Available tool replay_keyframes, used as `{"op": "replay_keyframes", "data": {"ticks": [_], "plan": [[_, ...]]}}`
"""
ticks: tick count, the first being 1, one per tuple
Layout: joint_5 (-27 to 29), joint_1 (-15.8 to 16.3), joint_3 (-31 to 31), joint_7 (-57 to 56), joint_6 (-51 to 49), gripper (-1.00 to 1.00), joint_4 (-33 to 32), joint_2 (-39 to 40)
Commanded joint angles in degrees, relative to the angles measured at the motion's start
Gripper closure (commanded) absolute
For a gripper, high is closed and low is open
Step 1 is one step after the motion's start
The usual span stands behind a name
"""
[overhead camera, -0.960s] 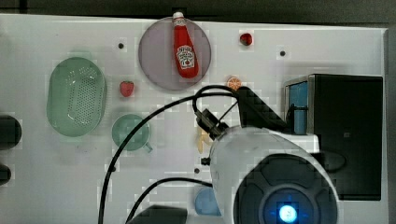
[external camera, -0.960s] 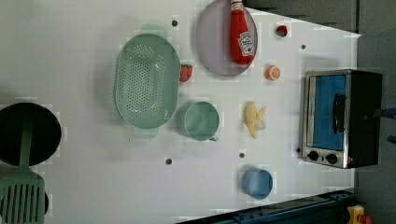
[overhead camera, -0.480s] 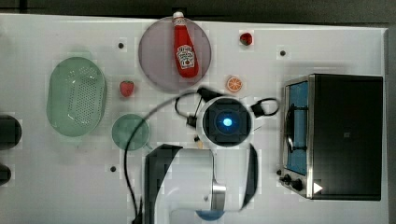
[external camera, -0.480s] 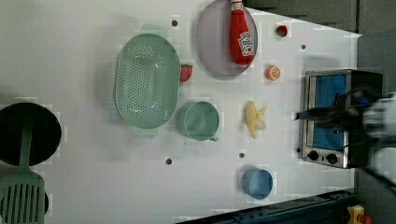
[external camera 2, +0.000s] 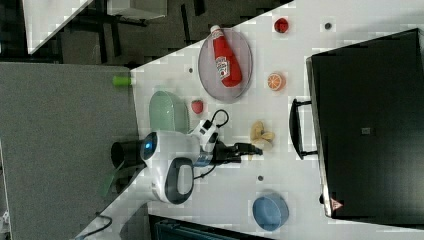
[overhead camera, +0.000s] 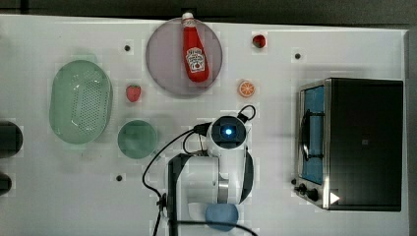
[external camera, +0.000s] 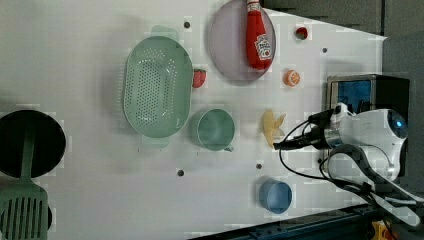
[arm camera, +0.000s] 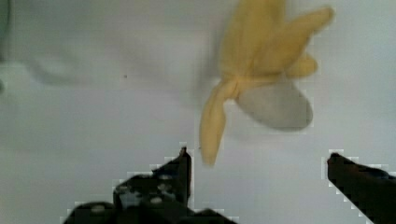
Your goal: Pick Banana and place it in mug.
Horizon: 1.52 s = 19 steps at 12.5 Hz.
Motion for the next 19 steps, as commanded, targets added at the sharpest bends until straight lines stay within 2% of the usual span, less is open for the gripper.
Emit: {"op": "replay_keyframes", "data": {"ticks": [1, 4, 5, 8, 10, 13, 15, 17, 19], "plan": [[1.02, -0.20, 0.75, -11.48, 9.61, -1.00, 1.10, 2.38], [1.02, -0.22, 0.99, -11.48, 16.67, -1.00, 1.16, 7.21], [1.02, -0.22, 0.93, -11.45, 17.66, -0.93, 1.15, 7.79], [1.02, -0.25, 0.91, -11.45, 17.71, -0.15, 0.75, 8.25], [1.02, -0.35, 0.74, -11.46, 17.72, 0.30, 0.67, 8.03], [1.04, -0.38, 0.13, -11.31, 17.60, 0.36, 0.71, 7.17], [1.04, -0.41, -0.54, -11.04, 16.37, 0.36, 0.75, 3.48], [1.04, -0.42, -0.90, -11.02, 8.59, 0.36, 0.99, -3.15], [1.04, -0.35, -0.73, -10.63, -3.85, 0.36, 2.70, -10.37]]}}
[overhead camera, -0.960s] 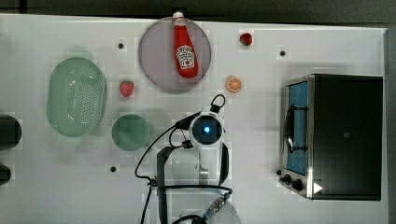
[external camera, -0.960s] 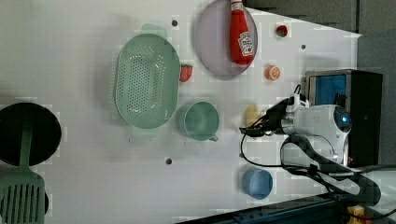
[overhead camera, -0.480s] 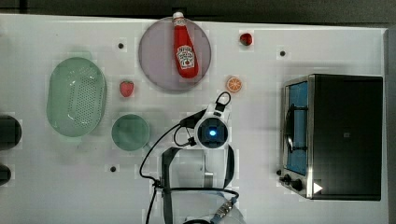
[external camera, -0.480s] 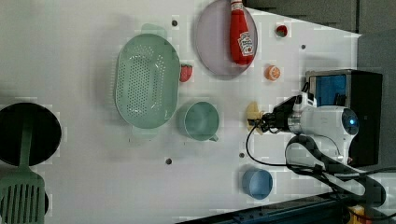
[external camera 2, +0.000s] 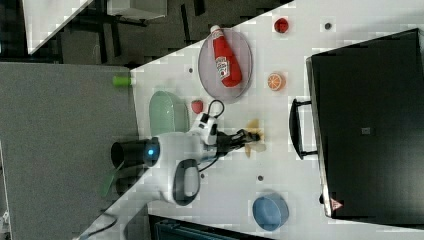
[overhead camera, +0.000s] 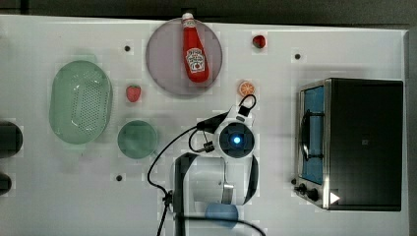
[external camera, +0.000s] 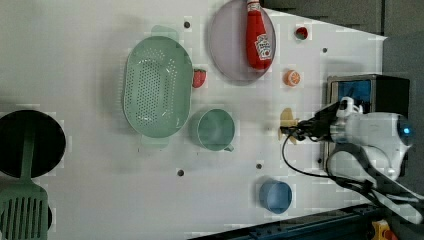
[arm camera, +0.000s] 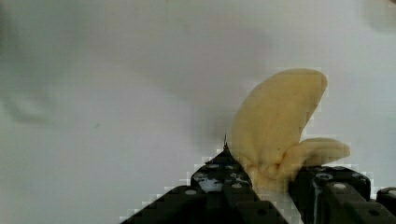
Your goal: Pick Banana and place it in mug.
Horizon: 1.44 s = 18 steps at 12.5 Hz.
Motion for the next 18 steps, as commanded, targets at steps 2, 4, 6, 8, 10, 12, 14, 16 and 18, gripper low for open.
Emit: {"op": "replay_keyframes", "data": {"ticks": [2, 4, 6, 8, 10, 12, 14, 16, 18], "plan": [[-0.63, 0.43, 0.93, -0.60, -21.99, 0.36, 6.20, -14.81], [-0.62, 0.63, 2.47, 1.64, -28.37, 0.36, 8.46, -19.06], [-0.50, 1.01, 4.84, 7.62, -32.33, 0.36, 9.69, -21.20], [0.08, 1.74, 7.95, 12.07, -33.08, 0.36, 9.74, -21.84], [1.59, 2.53, 11.83, 17.58, -33.07, 0.36, 9.72, -21.79], [4.21, 3.06, 16.12, 25.62, -33.05, 0.36, 9.72, -21.46], [6.62, 3.13, 19.97, 32.93, -32.72, 0.36, 9.73, -20.43], [6.86, 3.20, 23.10, 38.79, -30.81, 0.36, 9.71, -18.72], [6.86, 3.25, 25.63, 42.84, -26.67, 0.36, 9.63, -15.68]]}}
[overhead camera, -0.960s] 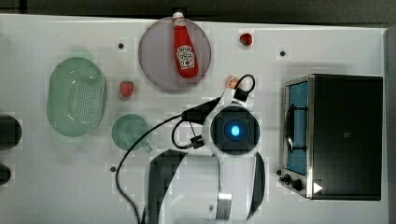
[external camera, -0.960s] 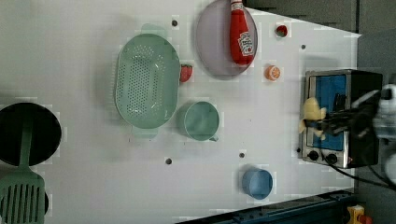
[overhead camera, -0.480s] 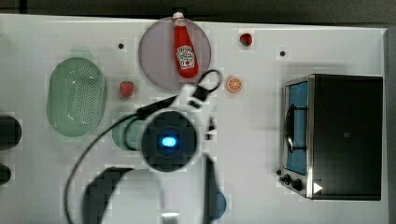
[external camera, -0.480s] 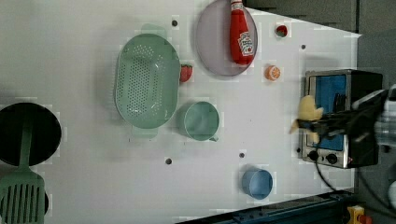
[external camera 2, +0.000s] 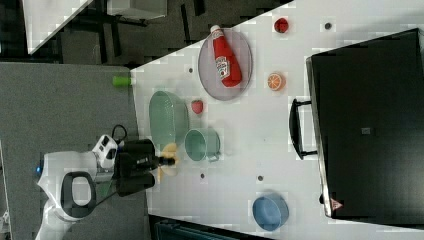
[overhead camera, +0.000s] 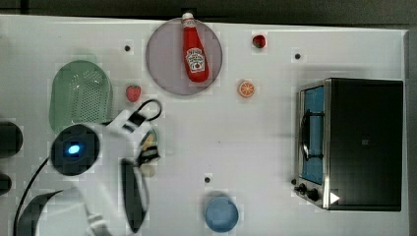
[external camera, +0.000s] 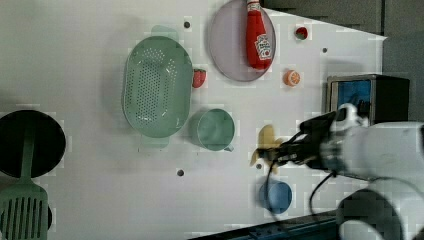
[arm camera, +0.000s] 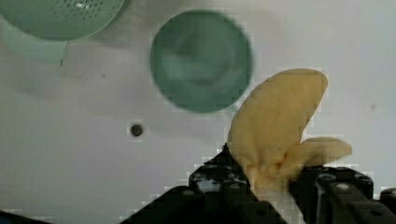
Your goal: Pick Banana and place it in mug.
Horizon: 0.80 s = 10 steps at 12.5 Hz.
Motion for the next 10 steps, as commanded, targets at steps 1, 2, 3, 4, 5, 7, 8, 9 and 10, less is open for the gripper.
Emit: {"op": "replay_keyframes", "data": {"ticks": [1, 2, 3, 4, 5, 7, 8, 9, 10], "plan": [[0.87, -0.42, 1.29, 11.25, 6.41, 0.36, 0.40, 2.46], [0.87, -0.42, 2.05, 12.77, 8.67, 0.36, 0.33, 4.30], [0.77, -0.41, 2.48, 13.92, 10.61, 0.36, 0.29, 6.20], [0.63, -0.41, 2.67, 14.26, 12.30, 0.36, 0.28, 8.02], [0.50, -0.41, 2.81, 14.26, 13.60, 0.36, 0.26, 9.71], [-0.69, -0.41, 2.78, 14.26, 16.22, 0.36, 0.26, 12.35], [-2.30, -0.41, 2.56, 14.27, 17.44, 0.29, 0.16, 13.28], [-3.91, -0.41, 2.42, 14.26, 19.19, 0.10, 0.09, 14.02], [-4.33, -0.41, 2.34, 14.28, 20.96, -0.11, -0.11, 14.47]]}}
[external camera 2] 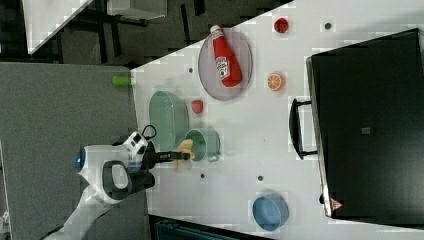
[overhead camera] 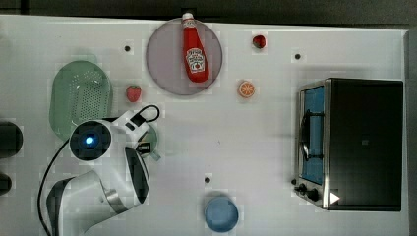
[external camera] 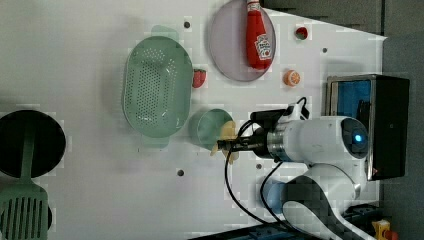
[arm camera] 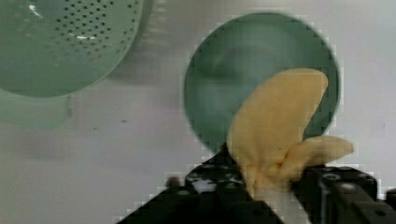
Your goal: Pick Banana and place it in mug.
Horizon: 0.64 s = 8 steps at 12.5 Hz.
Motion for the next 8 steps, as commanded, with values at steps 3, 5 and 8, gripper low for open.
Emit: {"op": "replay_keyframes", "data": {"ticks": [3, 5, 8], "plan": [[-1.47, -0.40, -0.38, 4.27, 3.02, -0.85, 0.33, -0.99], [-1.44, -0.41, -0.74, 4.27, 3.27, -1.00, 0.22, -1.14], [-1.21, -1.00, -2.75, 4.28, 3.34, -1.00, 2.13, -4.97]]}}
